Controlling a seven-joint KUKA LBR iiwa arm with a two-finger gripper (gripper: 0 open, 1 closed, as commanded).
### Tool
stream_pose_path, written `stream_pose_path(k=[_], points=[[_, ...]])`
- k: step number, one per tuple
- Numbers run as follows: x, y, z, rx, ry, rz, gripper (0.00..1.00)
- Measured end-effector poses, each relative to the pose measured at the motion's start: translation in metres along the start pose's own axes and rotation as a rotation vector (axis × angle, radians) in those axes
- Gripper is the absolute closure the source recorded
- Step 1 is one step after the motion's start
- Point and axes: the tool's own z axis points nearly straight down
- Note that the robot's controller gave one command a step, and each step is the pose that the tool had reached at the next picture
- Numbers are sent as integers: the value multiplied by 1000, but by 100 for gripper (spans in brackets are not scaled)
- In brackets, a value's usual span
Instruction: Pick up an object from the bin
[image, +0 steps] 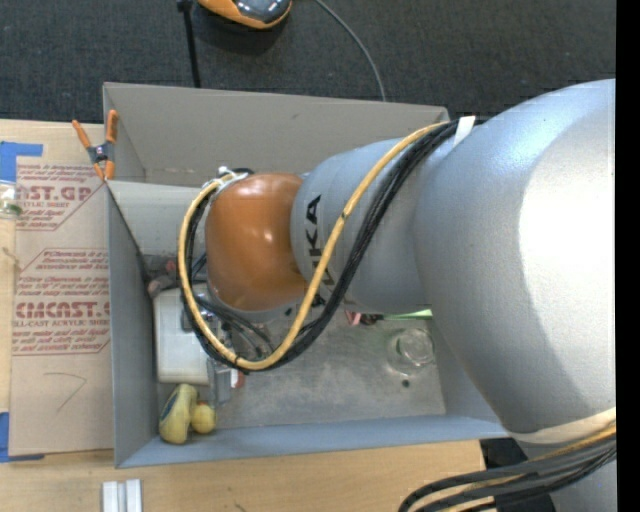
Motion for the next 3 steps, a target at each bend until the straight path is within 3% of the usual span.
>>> stream_pose_path(k=[1,2,3], points=[[0,7,-3,1,-1,158,0],[5,4,-48,3,7,11,0],[0,7,-87,-1,-7,11,0]])
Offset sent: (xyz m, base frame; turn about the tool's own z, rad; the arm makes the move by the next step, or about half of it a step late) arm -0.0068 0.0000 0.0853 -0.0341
